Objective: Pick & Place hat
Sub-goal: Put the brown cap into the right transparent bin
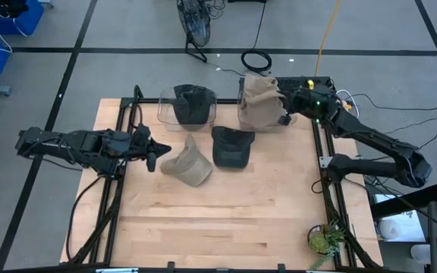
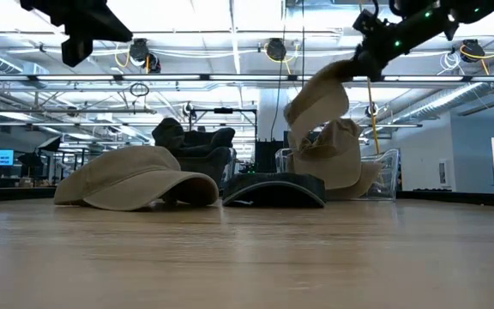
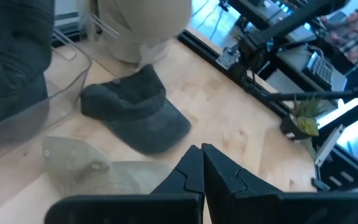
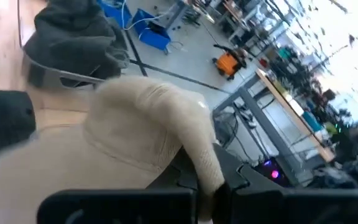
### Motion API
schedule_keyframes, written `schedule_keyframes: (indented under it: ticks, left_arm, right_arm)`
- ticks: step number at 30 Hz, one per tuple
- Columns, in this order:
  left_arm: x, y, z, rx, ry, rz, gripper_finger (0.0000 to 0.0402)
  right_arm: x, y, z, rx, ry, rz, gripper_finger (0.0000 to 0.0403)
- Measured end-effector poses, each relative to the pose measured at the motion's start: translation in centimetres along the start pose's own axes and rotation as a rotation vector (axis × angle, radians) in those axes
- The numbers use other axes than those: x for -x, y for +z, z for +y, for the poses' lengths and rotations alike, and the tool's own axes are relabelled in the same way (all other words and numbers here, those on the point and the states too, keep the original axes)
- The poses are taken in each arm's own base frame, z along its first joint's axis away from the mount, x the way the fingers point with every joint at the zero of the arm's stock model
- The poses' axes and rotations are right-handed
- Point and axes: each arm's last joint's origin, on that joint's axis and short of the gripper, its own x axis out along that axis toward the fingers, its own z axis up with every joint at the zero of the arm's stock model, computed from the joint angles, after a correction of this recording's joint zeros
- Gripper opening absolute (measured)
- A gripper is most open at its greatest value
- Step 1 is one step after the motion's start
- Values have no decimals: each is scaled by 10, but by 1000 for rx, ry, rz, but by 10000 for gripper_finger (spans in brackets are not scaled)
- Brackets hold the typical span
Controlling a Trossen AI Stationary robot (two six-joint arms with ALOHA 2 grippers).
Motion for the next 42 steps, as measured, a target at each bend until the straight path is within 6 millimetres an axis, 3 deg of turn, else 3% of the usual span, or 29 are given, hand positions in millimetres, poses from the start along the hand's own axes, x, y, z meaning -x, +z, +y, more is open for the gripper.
schedule_keyframes:
  ticks: [8,11,15,18,24,36,42]
  left_arm:
    - [-1,4,3,62,18,-31,2]
    - [-1,5,4,65,21,-34,4]
    - [-1,5,4,68,24,-36,2]
    - [-1,5,4,68,37,-46,5]
    - [-1,5,5,61,42,-49,4]
    - [-1,5,5,58,43,-49,3]
    - [-1,5,5,59,39,-46,3]
  right_arm:
    - [-29,-16,-1,82,-1,64,1]
    - [-34,-17,-1,176,-34,78,1]
    - [-34,-13,-3,162,-72,62,1]
    - [-35,-21,9,196,-10,97,1]
    - [-34,-52,51,276,123,157,1]
    - [-32,-55,63,71,86,192,6]
    - [-30,-54,59,-95,11,216,45]
